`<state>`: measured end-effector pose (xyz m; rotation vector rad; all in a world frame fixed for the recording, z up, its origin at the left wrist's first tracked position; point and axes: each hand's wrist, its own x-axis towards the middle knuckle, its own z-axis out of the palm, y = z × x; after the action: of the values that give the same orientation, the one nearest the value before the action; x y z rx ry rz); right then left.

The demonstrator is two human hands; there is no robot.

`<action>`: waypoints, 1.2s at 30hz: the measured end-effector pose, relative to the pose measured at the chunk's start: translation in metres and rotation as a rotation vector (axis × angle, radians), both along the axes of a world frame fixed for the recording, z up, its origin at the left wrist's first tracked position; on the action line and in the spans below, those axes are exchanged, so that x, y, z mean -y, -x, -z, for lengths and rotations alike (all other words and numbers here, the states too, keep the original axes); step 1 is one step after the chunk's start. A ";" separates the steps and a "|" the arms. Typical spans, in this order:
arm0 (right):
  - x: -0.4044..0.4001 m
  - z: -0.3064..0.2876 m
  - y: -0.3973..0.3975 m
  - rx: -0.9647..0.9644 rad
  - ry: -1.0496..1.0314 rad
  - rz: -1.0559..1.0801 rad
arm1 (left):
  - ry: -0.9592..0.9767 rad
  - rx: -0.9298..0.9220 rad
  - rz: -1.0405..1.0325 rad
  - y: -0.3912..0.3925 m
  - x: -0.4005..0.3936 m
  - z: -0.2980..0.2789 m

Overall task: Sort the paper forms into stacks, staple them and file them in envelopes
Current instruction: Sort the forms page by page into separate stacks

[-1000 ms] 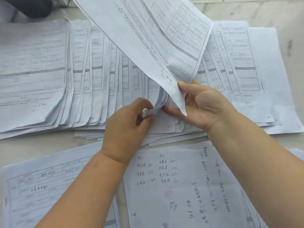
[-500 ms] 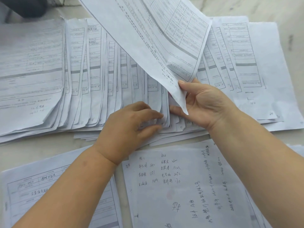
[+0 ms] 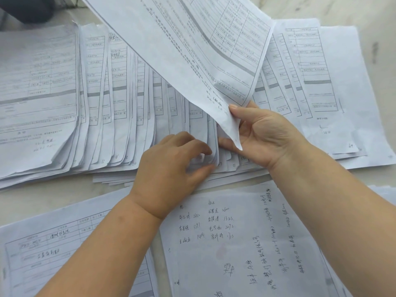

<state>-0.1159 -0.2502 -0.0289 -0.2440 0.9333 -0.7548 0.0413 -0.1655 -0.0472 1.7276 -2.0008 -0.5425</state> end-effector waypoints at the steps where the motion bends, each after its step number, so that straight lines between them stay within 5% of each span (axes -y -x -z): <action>1: 0.000 0.000 0.000 -0.004 -0.002 0.003 | -0.014 -0.013 0.004 -0.001 0.000 0.000; 5: 0.000 0.001 0.000 0.003 -0.010 0.007 | -0.116 -0.118 -0.093 0.001 -0.001 -0.004; 10: 0.000 0.003 0.002 0.009 -0.044 0.026 | -0.170 -0.559 -0.478 0.005 0.000 -0.011; 13: -0.001 0.003 0.003 -0.008 -0.054 0.025 | -0.231 -0.665 -0.510 -0.004 0.001 -0.017; 17: -0.001 0.003 0.002 -0.013 -0.048 0.027 | -0.272 -0.535 -0.377 -0.011 0.000 -0.020; 22: 0.000 0.000 0.001 0.007 -0.035 0.024 | -0.047 -0.185 -0.158 -0.010 -0.004 -0.013; 27: -0.001 0.000 0.002 0.029 -0.016 0.018 | 0.073 0.110 -0.195 0.010 -0.006 -0.004; 36: -0.004 -0.003 0.000 0.007 -0.002 0.006 | 0.113 0.091 -0.198 0.018 -0.008 0.005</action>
<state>-0.1157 -0.2466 -0.0256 -0.2369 0.9290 -0.7596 0.0233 -0.1574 -0.0519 1.8826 -1.8536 -0.2834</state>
